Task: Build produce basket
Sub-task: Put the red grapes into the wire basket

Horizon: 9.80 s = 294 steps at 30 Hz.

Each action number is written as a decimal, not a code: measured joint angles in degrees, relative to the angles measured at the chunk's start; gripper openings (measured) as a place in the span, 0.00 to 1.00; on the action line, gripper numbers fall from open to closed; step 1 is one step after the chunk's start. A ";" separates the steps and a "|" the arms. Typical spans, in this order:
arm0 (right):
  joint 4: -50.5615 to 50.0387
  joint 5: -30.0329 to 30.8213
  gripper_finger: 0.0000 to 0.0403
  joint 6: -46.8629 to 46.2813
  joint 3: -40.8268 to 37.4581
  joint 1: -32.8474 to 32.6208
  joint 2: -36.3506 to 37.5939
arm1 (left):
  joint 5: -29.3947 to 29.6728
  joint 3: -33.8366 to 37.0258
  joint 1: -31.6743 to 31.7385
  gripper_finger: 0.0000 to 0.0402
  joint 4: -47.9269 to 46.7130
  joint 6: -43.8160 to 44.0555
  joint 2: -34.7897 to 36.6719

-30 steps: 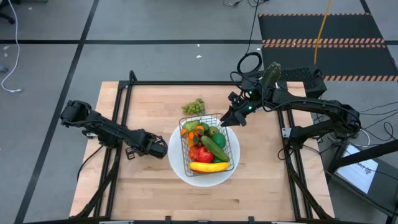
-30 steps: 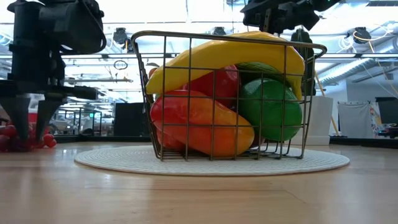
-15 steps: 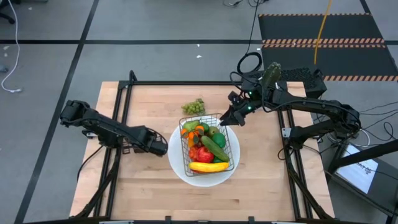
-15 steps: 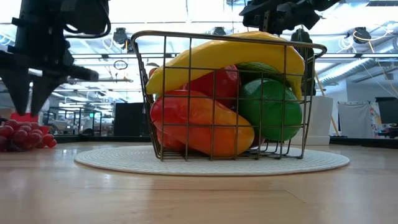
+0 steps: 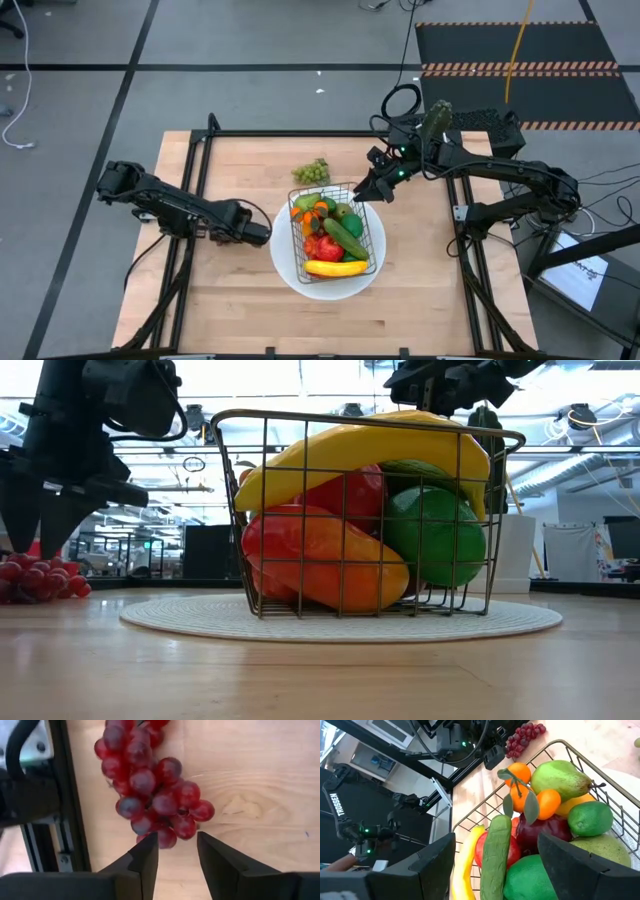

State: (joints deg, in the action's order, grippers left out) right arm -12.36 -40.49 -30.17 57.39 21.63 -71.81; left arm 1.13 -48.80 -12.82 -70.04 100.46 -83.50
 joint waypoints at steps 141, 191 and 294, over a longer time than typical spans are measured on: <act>10.77 40.17 0.68 -13.02 -2.15 -22.10 0.00 | 23.50 -54.25 2.79 0.00 20.63 -79.02 14.95; 12.59 26.72 0.68 8.30 -2.16 -16.85 15.43 | 24.48 -57.55 10.99 0.01 61.42 -103.12 15.32; 22.67 70.73 0.68 -1.66 -2.14 -44.61 11.29 | 10.45 -57.51 -0.13 0.01 47.74 -90.49 6.83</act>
State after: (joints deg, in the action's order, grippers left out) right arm 10.31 30.24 -31.84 55.24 -22.98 -60.52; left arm 11.57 -106.30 -12.95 -22.31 9.98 -76.68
